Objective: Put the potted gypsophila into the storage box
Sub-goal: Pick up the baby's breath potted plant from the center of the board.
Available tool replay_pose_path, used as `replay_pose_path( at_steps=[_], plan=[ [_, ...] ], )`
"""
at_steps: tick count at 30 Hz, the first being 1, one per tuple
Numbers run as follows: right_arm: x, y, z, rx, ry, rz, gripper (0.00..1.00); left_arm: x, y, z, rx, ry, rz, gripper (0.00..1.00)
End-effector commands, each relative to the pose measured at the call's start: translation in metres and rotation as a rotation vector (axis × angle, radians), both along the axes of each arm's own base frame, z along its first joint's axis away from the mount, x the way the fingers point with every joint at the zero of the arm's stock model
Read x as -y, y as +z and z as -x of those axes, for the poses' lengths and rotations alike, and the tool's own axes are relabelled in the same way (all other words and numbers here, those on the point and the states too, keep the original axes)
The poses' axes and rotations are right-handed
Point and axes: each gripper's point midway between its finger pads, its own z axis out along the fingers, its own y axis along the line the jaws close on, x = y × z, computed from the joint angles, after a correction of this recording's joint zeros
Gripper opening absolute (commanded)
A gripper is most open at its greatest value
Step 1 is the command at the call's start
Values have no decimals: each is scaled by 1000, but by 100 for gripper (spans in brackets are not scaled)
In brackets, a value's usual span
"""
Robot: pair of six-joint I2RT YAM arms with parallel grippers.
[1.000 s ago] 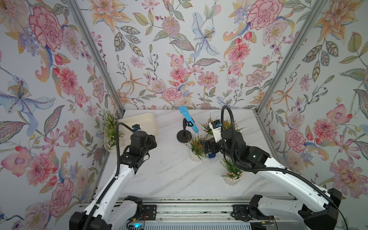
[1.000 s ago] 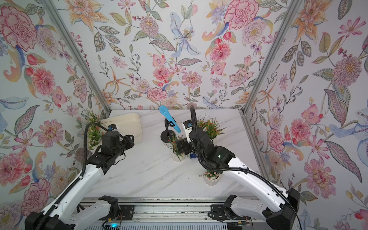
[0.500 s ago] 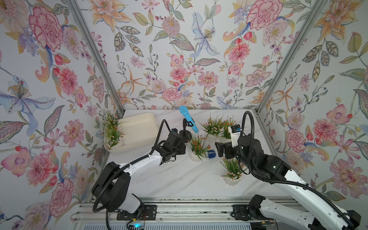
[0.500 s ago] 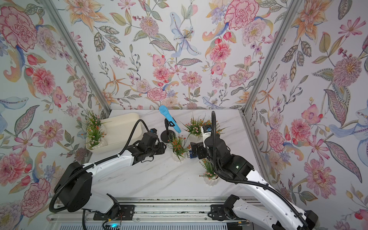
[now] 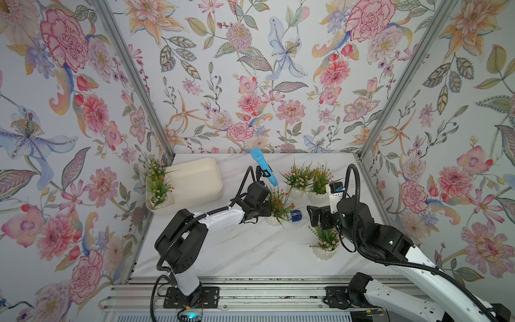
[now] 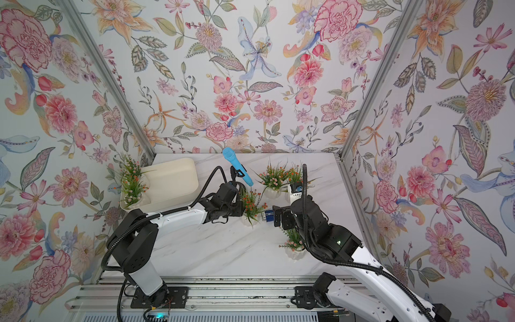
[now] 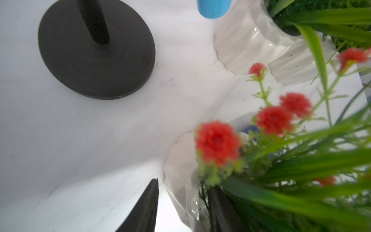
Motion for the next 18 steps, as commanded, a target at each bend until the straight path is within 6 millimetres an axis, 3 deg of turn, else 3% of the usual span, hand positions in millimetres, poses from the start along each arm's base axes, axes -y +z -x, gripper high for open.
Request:
replay_pose_path(
  at_steps=[1, 9, 18],
  plan=[
    [6, -8, 3, -15, -23, 9, 100, 7, 0, -1, 15, -15, -53, 42],
    [6, -6, 5, -9, -20, 1, 100, 12, -16, -3, 0, -24, -203, 36],
    [8, -7, 4, -6, -26, 13, 100, 14, -13, -4, 9, -16, -199, 20]
  ],
)
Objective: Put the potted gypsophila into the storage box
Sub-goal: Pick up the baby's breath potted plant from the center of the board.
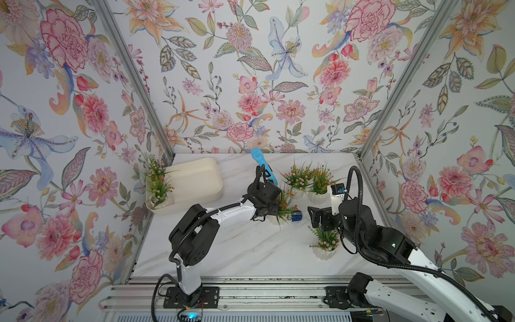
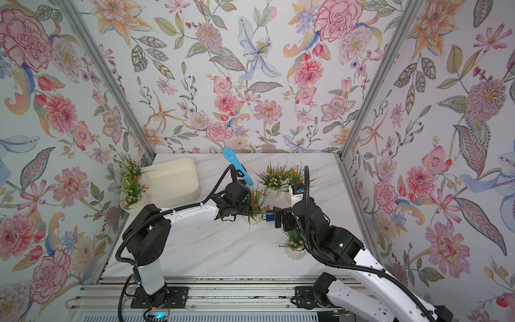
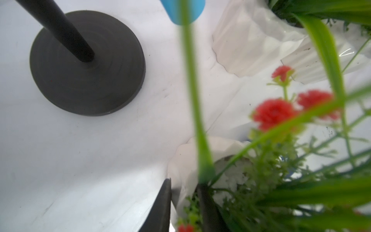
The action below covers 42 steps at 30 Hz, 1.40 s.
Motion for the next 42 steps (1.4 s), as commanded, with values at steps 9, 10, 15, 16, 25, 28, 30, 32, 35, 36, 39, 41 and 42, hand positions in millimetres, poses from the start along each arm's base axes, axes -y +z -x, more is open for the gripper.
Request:
replay_pose_path(
  at_steps=[9, 10, 15, 16, 25, 28, 30, 32, 35, 36, 39, 41, 42],
  plan=[
    [-3, -8, -7, -22, -11, 59, 100, -10, 29, 4, 45, 17, -24, 5],
    [-5, -7, -8, -22, -7, 62, 100, -12, 34, 4, 54, 23, -21, 4],
    [-21, 2, -19, 12, 36, 55, 100, -26, 57, 11, 93, 67, 6, 0],
    [-26, 5, -21, 21, 49, 47, 100, -30, 60, 12, 97, 77, 12, 0],
    [-76, 45, -48, 137, 186, -11, 100, -81, 100, 30, 155, 202, 15, 0],
    [-95, 56, -60, 169, 225, -29, 100, -109, 107, 33, 164, 261, -11, 0],
    [-107, 62, -68, 187, 247, -46, 100, -128, 112, 32, 173, 300, -5, 0],
    [-120, 65, -77, 198, 262, -60, 100, -151, 120, 27, 191, 352, 11, 0],
    [-142, 68, -91, 206, 299, -78, 100, -185, 129, 18, 222, 426, 23, 0],
    [-150, 70, -95, 209, 314, -82, 100, -195, 132, 15, 232, 445, 22, 0],
    [-175, 73, -110, 212, 357, -91, 100, -228, 136, 1, 247, 498, 19, 0],
    [-190, 74, -120, 212, 375, -87, 100, -251, 135, -11, 247, 529, 7, 0],
    [-197, 78, -125, 220, 382, -90, 100, -260, 134, -16, 247, 541, 0, 0]
  ],
)
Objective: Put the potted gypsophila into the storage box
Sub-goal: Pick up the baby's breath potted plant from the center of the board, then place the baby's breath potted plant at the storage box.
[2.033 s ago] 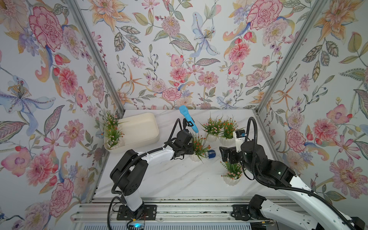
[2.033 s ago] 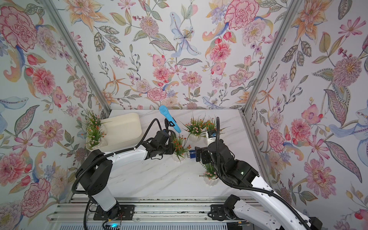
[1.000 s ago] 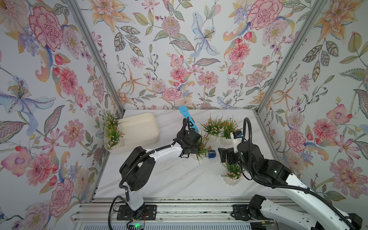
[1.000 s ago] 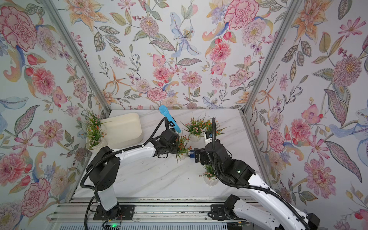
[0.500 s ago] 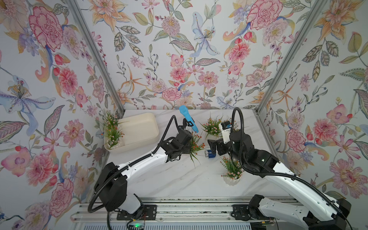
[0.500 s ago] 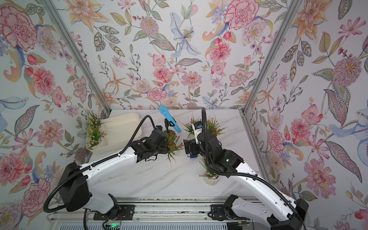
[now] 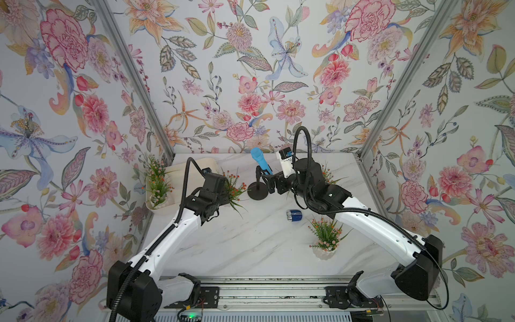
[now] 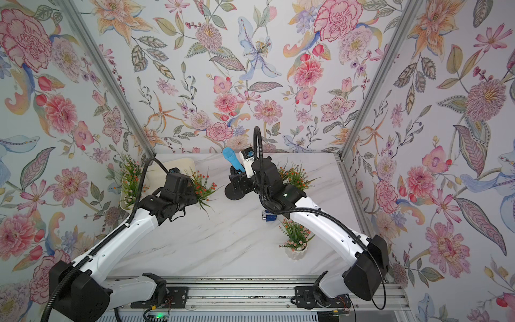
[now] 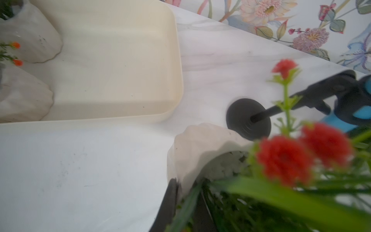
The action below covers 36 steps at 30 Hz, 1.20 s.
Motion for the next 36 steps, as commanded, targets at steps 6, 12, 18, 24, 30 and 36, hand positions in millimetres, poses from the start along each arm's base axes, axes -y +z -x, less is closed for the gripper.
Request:
replay_pose_path(
  at_steps=[6, 12, 18, 24, 30, 36],
  plan=[
    [-54, 28, -35, 78, 74, -39, 100, -65, 13, -60, 89, 45, 34, 0],
    [-80, 20, -58, 71, 74, -30, 100, -116, 1, -100, 93, 116, 53, 0],
    [-99, 15, -79, 78, 70, -17, 100, -166, -24, -128, 67, 202, 54, 0],
    [-112, 8, -98, 73, 66, -7, 100, -197, -45, -154, 50, 249, 61, 0],
    [-116, 1, -112, 65, 48, 4, 100, -220, -60, -178, 19, 305, 11, 0],
    [-111, -8, -121, 42, 11, 1, 100, -246, -62, -190, 16, 376, -35, 0]
  ],
)
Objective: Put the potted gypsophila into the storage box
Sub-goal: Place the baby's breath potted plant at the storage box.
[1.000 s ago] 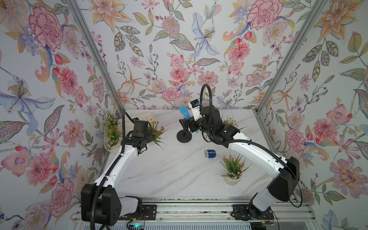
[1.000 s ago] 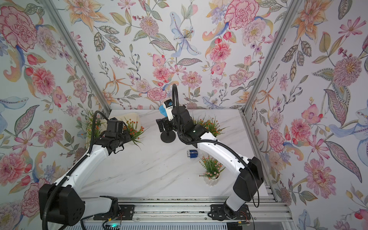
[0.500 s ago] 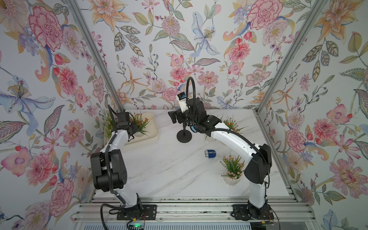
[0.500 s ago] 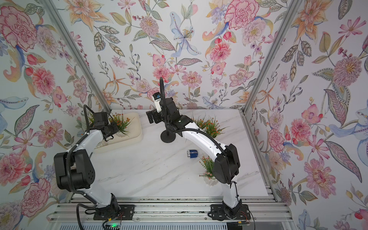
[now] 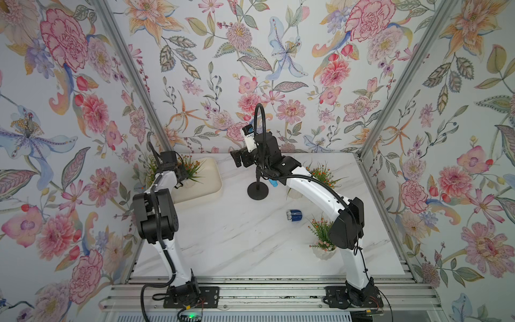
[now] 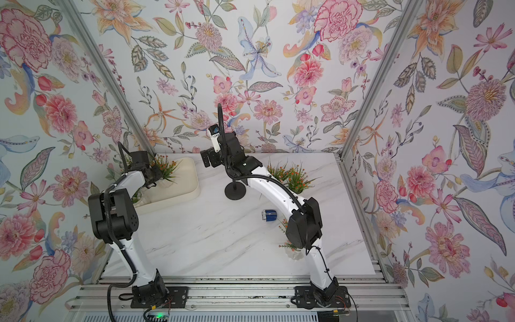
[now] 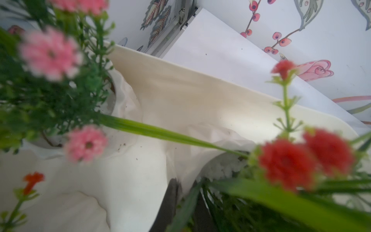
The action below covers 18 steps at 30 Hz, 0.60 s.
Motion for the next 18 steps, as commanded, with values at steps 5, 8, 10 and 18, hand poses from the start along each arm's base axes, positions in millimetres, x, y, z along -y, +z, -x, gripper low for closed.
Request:
replay_pose_path(
  at_steps=[5, 8, 10, 18],
  plan=[
    [11, -14, -16, -30, -62, 23, 100, -44, 21, -23, 86, 91, -29, 0],
    [13, -15, -20, -29, -71, 23, 100, -53, 16, -28, 85, 107, -15, 0],
    [13, -13, -22, -29, -72, 22, 100, -56, 14, -30, 82, 115, -21, 0],
    [9, -15, -24, -34, -71, 31, 100, -61, 11, -31, 97, 147, -28, 20]
  ],
)
